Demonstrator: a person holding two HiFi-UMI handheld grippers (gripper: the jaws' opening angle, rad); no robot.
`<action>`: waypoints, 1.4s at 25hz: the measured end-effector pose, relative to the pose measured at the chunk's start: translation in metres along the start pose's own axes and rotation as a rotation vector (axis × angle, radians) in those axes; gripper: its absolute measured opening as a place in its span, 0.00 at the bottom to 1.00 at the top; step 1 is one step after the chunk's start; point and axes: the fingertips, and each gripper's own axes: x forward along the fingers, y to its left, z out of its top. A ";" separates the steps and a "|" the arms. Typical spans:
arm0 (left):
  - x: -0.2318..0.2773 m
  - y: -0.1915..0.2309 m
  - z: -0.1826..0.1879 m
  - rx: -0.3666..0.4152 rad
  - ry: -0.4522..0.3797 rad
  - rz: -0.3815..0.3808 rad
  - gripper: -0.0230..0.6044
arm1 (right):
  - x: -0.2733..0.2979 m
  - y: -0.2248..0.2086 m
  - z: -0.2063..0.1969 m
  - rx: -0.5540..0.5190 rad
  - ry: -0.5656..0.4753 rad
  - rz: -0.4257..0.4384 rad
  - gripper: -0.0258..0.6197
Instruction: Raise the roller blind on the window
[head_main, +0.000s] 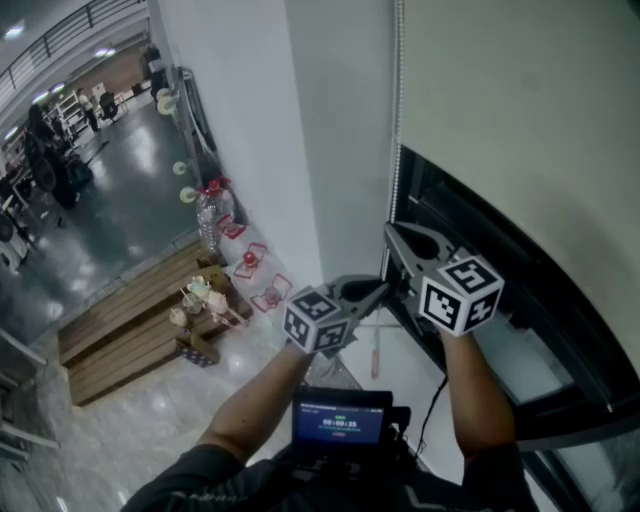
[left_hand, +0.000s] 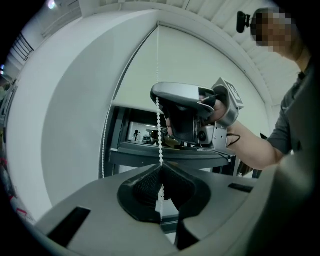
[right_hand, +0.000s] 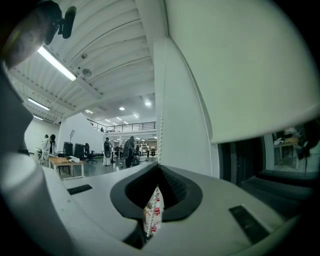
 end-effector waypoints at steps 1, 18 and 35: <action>-0.001 0.002 -0.005 -0.006 0.006 0.005 0.05 | 0.000 0.000 -0.005 0.011 0.003 0.001 0.04; 0.002 0.013 -0.062 -0.035 0.104 0.008 0.05 | 0.000 0.002 -0.060 0.052 0.063 -0.010 0.04; 0.003 0.012 -0.093 -0.081 0.156 -0.001 0.04 | 0.002 -0.001 -0.096 0.065 0.116 -0.020 0.04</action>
